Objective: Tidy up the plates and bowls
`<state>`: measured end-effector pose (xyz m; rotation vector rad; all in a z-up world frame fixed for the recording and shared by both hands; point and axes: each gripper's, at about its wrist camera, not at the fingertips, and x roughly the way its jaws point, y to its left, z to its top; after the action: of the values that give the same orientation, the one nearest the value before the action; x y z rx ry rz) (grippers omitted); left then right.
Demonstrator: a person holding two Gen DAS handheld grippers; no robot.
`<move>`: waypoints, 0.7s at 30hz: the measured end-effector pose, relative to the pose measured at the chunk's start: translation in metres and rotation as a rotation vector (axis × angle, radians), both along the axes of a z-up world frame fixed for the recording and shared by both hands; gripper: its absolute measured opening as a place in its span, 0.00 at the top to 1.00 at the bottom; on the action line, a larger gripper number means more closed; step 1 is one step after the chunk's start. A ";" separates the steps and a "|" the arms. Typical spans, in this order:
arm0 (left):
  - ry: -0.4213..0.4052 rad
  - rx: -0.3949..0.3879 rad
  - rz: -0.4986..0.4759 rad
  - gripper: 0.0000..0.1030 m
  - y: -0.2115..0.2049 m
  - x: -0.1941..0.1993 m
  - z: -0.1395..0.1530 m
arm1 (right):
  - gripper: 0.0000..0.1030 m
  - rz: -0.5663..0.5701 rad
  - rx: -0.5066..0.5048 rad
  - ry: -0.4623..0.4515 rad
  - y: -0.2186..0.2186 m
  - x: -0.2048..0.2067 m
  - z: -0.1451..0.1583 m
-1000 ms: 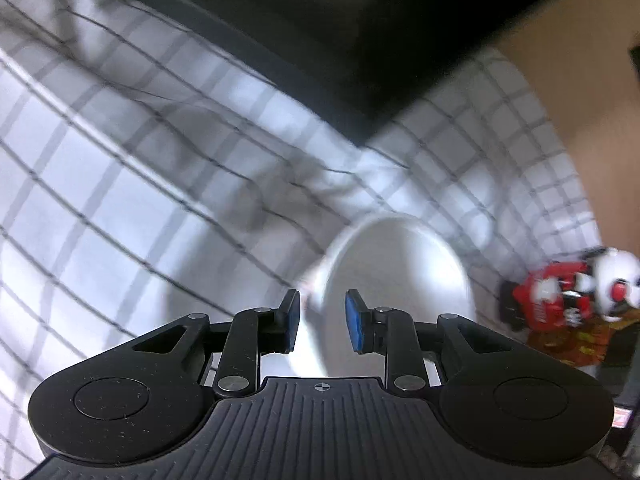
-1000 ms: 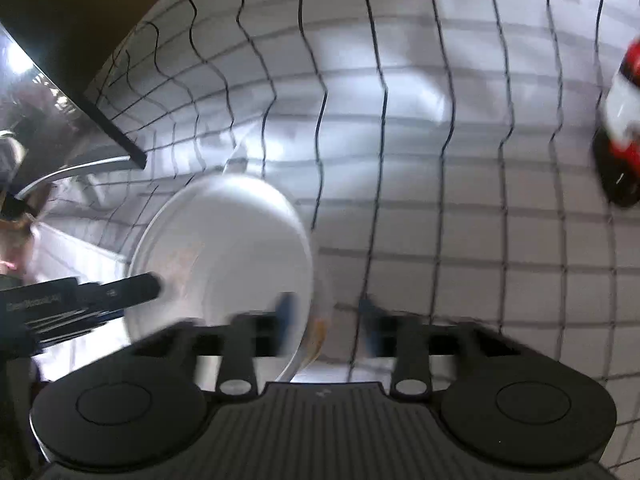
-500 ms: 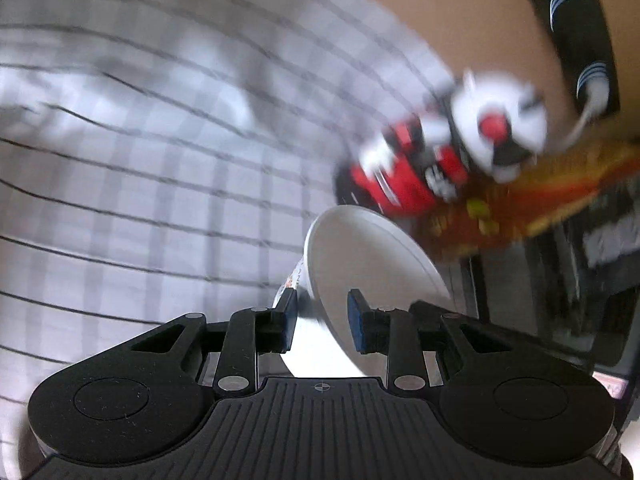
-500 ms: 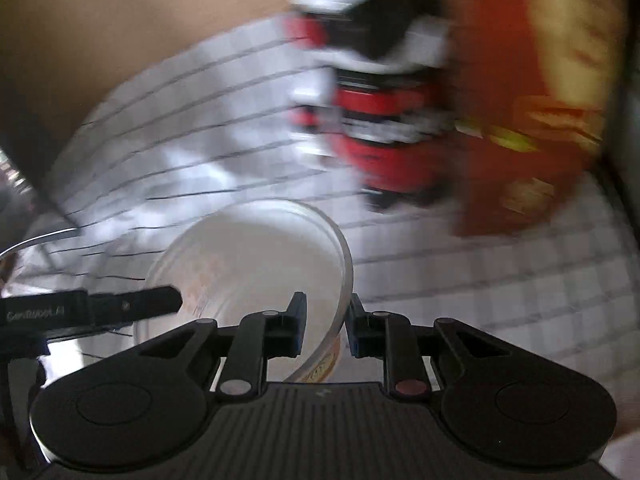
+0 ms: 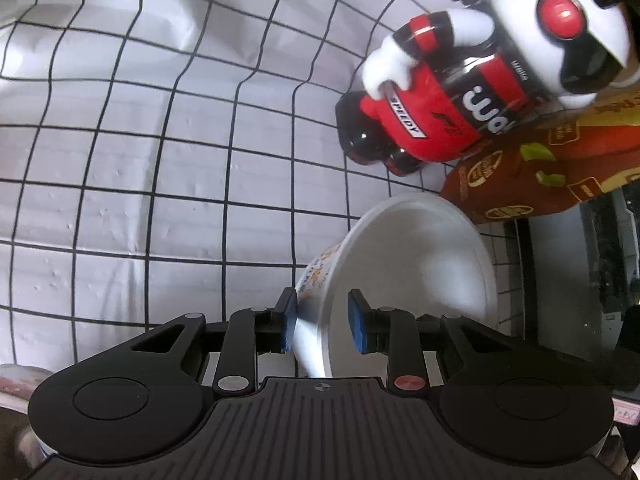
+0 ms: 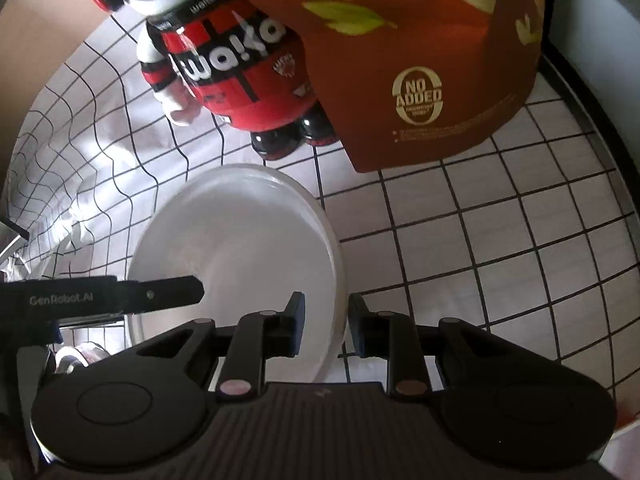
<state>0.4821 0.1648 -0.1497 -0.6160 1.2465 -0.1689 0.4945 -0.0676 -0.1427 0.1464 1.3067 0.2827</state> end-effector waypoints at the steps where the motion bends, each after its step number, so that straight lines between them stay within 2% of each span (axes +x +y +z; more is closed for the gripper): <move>1: -0.001 -0.002 -0.001 0.70 -0.001 0.002 -0.001 | 0.76 0.003 -0.003 0.004 0.001 0.000 -0.001; 4: -0.028 0.009 0.008 0.76 -0.002 -0.002 0.004 | 0.76 0.015 -0.017 0.016 0.003 0.001 -0.004; 7: -0.099 0.020 -0.001 0.75 -0.003 -0.011 0.021 | 0.76 0.039 -0.039 -0.019 0.008 -0.005 0.006; 10: -0.167 -0.005 -0.010 0.75 0.002 -0.024 0.045 | 0.76 0.065 -0.049 -0.119 0.011 -0.019 0.036; 12: -0.156 -0.042 0.006 0.76 0.009 -0.036 0.063 | 0.76 0.074 -0.044 -0.177 0.012 -0.031 0.060; 14: -0.188 -0.049 -0.005 0.75 0.010 -0.049 0.084 | 0.76 0.080 -0.032 -0.226 0.010 -0.047 0.087; 16: -0.235 -0.043 -0.040 0.74 0.009 -0.067 0.106 | 0.76 0.095 -0.034 -0.268 0.009 -0.065 0.110; 18: -0.250 -0.034 -0.101 0.74 0.002 -0.083 0.120 | 0.76 0.115 -0.046 -0.297 0.008 -0.083 0.127; 21: -0.195 -0.043 -0.189 0.72 -0.003 -0.102 0.123 | 0.76 0.120 -0.055 -0.279 0.004 -0.107 0.137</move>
<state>0.3804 0.1617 -0.0264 -0.5055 1.1130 -0.4054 0.3877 -0.0638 -0.0061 -0.0184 1.0461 0.3565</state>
